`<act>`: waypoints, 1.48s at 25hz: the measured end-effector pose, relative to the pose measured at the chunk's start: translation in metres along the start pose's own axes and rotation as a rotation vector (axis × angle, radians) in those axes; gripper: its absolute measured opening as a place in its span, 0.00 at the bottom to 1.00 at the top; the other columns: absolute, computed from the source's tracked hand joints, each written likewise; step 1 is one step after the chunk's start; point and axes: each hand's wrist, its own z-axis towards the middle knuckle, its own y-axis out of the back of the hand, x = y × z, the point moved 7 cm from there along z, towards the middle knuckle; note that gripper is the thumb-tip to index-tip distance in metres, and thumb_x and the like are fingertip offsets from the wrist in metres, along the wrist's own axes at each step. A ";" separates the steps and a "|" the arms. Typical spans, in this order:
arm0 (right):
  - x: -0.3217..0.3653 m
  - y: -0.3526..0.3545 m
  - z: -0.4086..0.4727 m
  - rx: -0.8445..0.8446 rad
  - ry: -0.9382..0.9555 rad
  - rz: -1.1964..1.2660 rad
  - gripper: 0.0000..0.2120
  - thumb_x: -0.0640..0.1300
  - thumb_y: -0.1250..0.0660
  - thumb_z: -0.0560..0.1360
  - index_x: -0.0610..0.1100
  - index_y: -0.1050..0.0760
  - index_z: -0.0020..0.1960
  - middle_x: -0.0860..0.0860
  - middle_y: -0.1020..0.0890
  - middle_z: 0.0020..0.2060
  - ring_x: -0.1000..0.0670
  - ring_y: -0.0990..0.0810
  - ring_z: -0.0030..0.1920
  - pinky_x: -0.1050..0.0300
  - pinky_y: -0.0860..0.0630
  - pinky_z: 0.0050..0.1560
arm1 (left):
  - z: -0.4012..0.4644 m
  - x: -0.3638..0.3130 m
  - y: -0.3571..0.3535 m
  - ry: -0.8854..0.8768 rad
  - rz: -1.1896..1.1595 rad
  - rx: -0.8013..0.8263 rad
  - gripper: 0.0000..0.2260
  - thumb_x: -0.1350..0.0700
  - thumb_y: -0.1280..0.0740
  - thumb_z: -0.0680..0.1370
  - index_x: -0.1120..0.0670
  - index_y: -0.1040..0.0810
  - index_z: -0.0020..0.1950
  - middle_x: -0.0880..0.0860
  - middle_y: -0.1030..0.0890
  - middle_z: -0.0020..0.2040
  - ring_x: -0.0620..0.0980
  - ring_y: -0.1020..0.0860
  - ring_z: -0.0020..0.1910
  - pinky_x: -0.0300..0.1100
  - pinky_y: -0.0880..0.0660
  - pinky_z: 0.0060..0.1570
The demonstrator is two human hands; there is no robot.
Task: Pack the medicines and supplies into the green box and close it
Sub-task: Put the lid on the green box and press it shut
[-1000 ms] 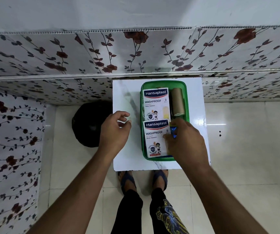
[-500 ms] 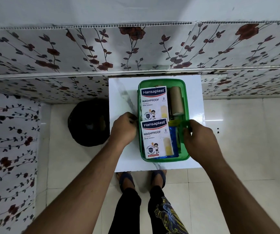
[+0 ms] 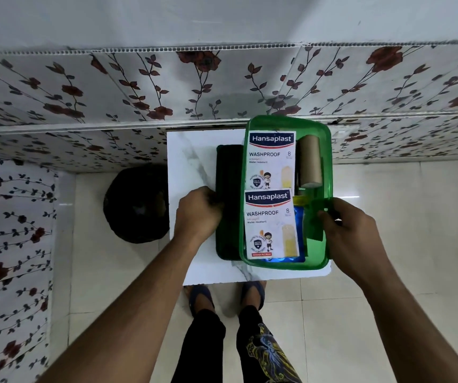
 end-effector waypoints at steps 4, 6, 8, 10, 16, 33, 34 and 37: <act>-0.011 -0.007 0.002 0.046 -0.036 -0.029 0.09 0.39 0.41 0.80 0.40 0.22 0.52 0.50 0.19 0.38 0.42 0.18 0.38 0.44 0.20 0.40 | -0.031 -0.007 0.062 -0.099 -0.028 -0.184 0.09 0.56 0.32 0.71 0.49 0.17 0.49 0.51 0.21 0.34 0.43 0.23 0.31 0.33 0.31 0.30; -0.009 -0.020 0.004 0.069 -0.027 -0.021 0.09 0.39 0.41 0.79 0.39 0.23 0.51 0.45 0.18 0.37 0.40 0.18 0.37 0.42 0.19 0.39 | -0.045 -0.013 0.089 -0.129 0.046 -0.241 0.13 0.55 0.31 0.71 0.48 0.17 0.56 0.52 0.22 0.45 0.44 0.24 0.38 0.34 0.31 0.35; -0.003 -0.037 0.005 0.083 0.013 -0.007 0.08 0.39 0.42 0.79 0.39 0.24 0.49 0.41 0.18 0.36 0.38 0.18 0.36 0.40 0.20 0.37 | -0.053 -0.025 0.097 -0.158 0.144 -0.239 0.17 0.53 0.31 0.71 0.47 0.19 0.60 0.53 0.23 0.52 0.46 0.25 0.41 0.36 0.29 0.40; 0.004 -0.051 0.006 0.106 0.046 0.005 0.08 0.40 0.41 0.78 0.40 0.24 0.48 0.42 0.19 0.35 0.39 0.19 0.34 0.40 0.20 0.36 | -0.060 -0.044 0.095 -0.202 0.210 -0.244 0.19 0.52 0.31 0.71 0.49 0.20 0.61 0.53 0.23 0.57 0.47 0.25 0.45 0.38 0.29 0.45; 0.005 -0.059 0.009 0.136 0.068 0.096 0.12 0.51 0.39 0.80 0.48 0.20 0.55 0.54 0.17 0.38 0.48 0.16 0.35 0.50 0.20 0.42 | -0.084 -0.111 0.048 -0.259 0.387 -0.312 0.31 0.46 0.31 0.72 0.57 0.32 0.72 0.57 0.36 0.73 0.61 0.18 0.47 0.48 0.22 0.46; 0.010 -0.066 0.013 0.256 -0.001 0.444 0.26 0.59 0.32 0.74 0.55 0.29 0.70 0.59 0.20 0.59 0.57 0.20 0.56 0.59 0.23 0.52 | -0.026 -0.015 0.013 0.035 -0.318 -0.107 0.27 0.39 0.41 0.79 0.42 0.40 0.76 0.50 0.32 0.74 0.52 0.29 0.69 0.49 0.28 0.63; 0.011 -0.066 0.015 0.236 -0.006 0.456 0.23 0.56 0.32 0.76 0.54 0.28 0.70 0.59 0.20 0.59 0.57 0.19 0.55 0.60 0.22 0.51 | -0.027 -0.017 0.006 0.033 -0.408 -0.042 0.25 0.38 0.42 0.79 0.40 0.39 0.75 0.48 0.27 0.70 0.49 0.25 0.64 0.47 0.25 0.58; 0.009 -0.064 0.015 0.212 -0.022 0.464 0.18 0.51 0.35 0.79 0.53 0.26 0.68 0.57 0.18 0.59 0.57 0.18 0.53 0.60 0.21 0.50 | -0.035 -0.028 0.001 0.003 -0.512 0.000 0.20 0.40 0.43 0.80 0.40 0.35 0.72 0.41 0.21 0.58 0.38 0.22 0.50 0.36 0.27 0.41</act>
